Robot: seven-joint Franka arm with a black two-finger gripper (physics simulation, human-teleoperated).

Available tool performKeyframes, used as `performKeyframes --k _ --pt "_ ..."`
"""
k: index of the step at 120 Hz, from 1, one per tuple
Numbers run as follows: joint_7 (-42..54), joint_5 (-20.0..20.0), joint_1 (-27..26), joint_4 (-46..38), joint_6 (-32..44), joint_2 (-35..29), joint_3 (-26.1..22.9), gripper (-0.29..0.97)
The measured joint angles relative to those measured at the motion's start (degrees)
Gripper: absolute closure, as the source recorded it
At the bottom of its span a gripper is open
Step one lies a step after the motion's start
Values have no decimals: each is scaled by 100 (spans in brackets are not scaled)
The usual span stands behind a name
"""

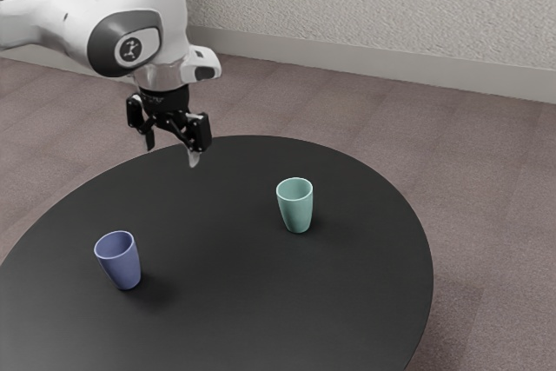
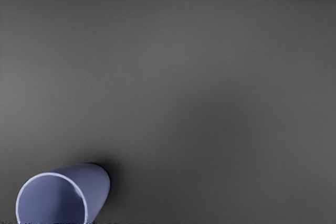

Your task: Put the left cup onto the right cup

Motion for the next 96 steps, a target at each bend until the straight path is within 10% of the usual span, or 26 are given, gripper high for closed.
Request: performKeyframes --k 96 --pt "-745 -127 51 -1145 894 -175 520 0"
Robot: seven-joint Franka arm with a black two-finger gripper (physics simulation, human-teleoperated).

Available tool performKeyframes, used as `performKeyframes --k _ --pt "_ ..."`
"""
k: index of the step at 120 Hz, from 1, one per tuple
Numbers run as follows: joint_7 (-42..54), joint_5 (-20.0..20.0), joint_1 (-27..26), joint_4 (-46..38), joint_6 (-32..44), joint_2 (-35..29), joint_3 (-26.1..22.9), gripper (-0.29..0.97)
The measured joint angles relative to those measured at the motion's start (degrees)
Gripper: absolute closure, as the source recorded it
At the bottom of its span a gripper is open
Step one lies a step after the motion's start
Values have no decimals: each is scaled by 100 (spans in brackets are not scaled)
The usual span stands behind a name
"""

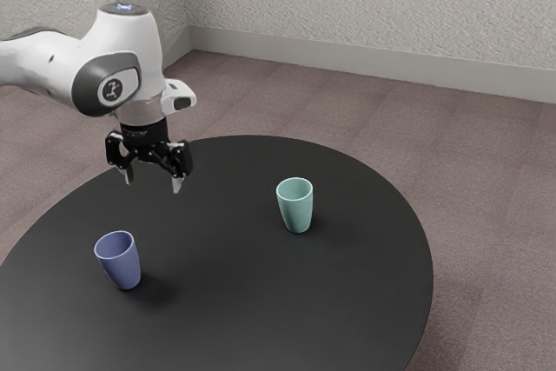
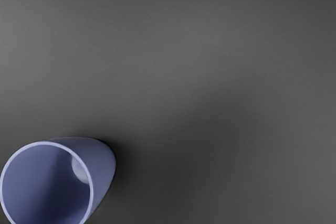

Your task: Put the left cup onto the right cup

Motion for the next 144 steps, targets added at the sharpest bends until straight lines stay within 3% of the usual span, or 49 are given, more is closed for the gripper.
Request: performKeyframes --k 144 --pt "689 64 6 -1582 1544 -302 683 0"
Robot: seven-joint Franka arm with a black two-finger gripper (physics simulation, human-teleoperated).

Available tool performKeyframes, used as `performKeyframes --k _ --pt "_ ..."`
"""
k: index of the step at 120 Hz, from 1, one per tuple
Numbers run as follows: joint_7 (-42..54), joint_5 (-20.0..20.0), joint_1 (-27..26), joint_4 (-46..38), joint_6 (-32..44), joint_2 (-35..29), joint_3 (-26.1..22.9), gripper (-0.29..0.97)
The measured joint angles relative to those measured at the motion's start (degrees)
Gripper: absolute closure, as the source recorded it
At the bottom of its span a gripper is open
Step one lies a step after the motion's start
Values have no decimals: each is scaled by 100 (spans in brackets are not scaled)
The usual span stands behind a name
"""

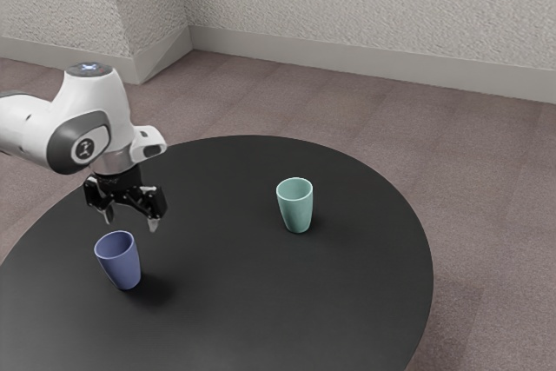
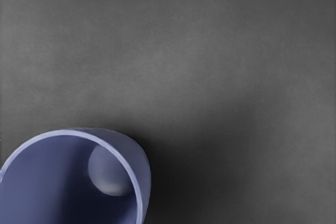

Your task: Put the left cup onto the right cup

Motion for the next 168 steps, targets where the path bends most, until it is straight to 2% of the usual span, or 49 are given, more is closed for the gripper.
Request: performKeyframes --k 86,168 --pt "331 -7 8 -518 500 5 42 0" --pt "386 -24 9 -585 912 319 68 0"
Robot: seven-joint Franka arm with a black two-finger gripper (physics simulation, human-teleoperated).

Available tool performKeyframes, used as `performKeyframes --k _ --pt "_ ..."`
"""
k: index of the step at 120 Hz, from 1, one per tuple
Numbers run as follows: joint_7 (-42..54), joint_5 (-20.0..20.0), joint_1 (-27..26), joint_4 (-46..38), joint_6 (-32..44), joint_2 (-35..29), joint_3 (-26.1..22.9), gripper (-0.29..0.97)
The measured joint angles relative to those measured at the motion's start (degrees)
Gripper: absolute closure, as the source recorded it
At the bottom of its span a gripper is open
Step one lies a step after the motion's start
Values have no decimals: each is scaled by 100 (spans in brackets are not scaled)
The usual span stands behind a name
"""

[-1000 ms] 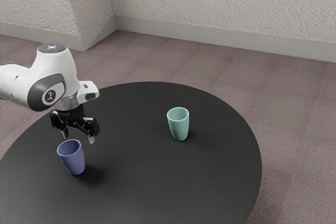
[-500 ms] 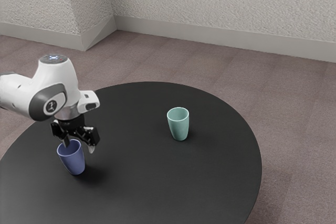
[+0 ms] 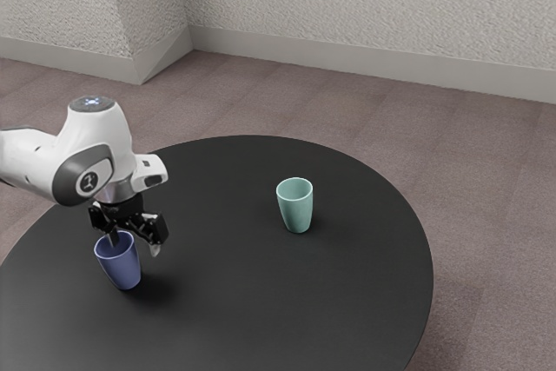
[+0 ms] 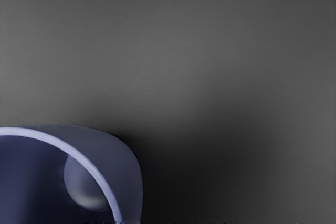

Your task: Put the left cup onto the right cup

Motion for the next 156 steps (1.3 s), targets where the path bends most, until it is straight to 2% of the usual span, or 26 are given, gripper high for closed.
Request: performKeyframes --k 32,76,156 --pt "-29 -8 2 -161 82 -80 0 0" --pt "-34 -9 13 -158 298 143 9 4" --pt "-22 -11 39 -176 406 192 173 52"
